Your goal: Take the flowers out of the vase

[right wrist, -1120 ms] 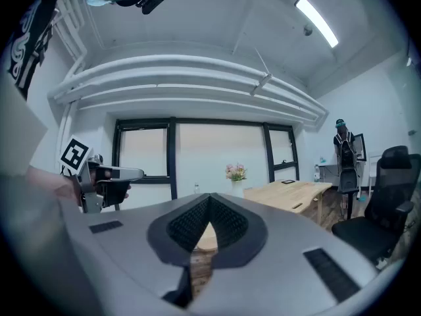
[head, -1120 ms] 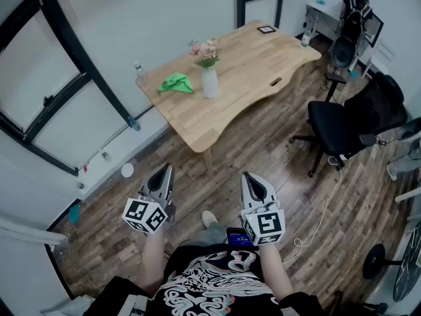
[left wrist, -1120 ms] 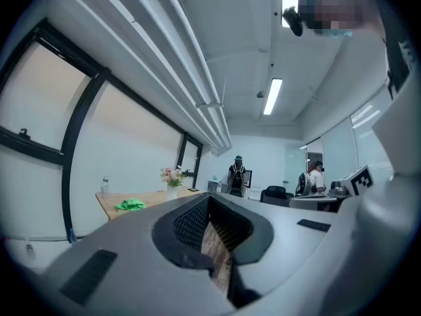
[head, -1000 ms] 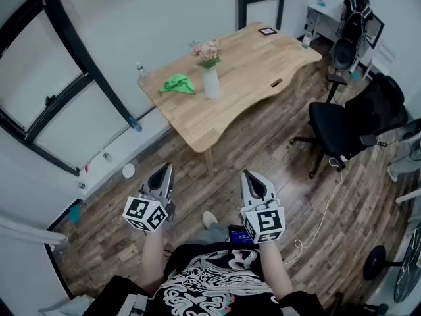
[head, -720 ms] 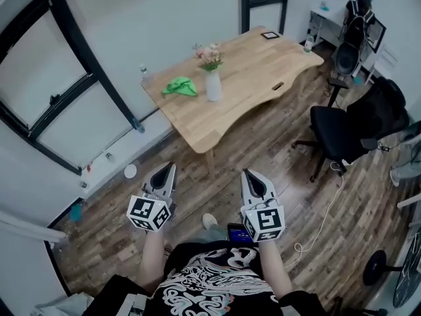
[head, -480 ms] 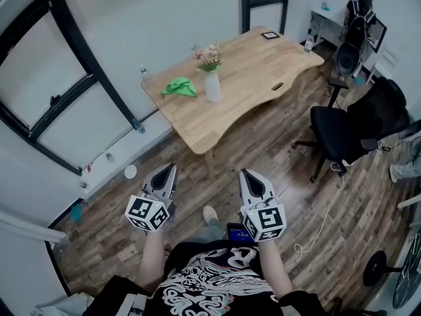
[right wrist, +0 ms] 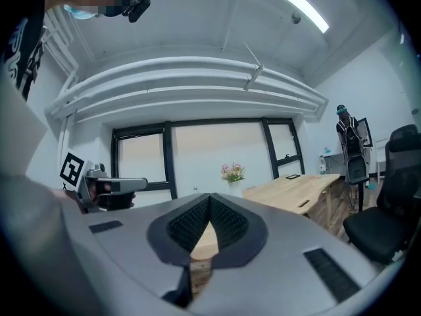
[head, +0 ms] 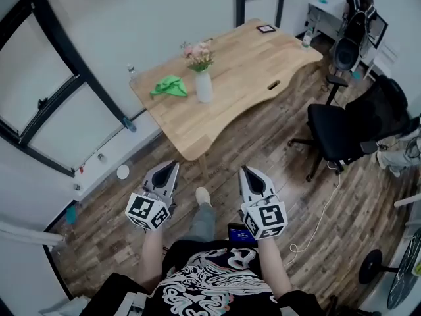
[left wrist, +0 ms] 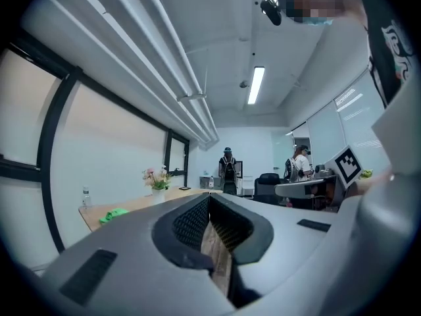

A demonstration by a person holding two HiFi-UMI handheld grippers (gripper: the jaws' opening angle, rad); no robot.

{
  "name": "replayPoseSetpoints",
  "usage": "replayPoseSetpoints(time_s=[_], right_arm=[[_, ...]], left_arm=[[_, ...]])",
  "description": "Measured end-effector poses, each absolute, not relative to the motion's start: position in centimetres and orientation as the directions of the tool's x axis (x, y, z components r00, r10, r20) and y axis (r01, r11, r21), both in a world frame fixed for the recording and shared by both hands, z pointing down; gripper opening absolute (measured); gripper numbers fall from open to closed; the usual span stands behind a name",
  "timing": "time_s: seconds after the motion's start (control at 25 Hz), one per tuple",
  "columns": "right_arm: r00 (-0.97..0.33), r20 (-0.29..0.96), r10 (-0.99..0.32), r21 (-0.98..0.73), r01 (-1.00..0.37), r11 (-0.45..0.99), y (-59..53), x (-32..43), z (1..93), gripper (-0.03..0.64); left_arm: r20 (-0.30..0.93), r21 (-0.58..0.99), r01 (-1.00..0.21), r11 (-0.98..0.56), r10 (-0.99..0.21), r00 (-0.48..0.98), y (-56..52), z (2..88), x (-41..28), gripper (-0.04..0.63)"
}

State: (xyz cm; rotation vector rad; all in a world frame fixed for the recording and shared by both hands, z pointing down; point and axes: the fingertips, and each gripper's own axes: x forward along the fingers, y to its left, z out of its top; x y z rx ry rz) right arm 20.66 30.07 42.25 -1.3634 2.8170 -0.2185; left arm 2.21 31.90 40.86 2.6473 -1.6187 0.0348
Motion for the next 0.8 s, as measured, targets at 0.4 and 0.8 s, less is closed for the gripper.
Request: replayPoseSetpoints(time_s=[0.4, 0.8], right_arm=[[-0.633, 0.099, -0.768, -0.124, -0.774, 0.621, 15.7, 15.6, 43.7, 0.005], [-0.631, 0.114, -0.767, -0.118, -0.776, 0.620, 0.9, 9.6, 42.7, 0.006]], left_arm=[[0.040, 0.006, -0.904, -0.428, -0.903, 0.428, 16.7, 42.8, -2.7, 0.003], [0.097, -0.049, -0.880, -0.472, -0.880, 0.466, 1.1, 44.2, -7.1, 0.003]])
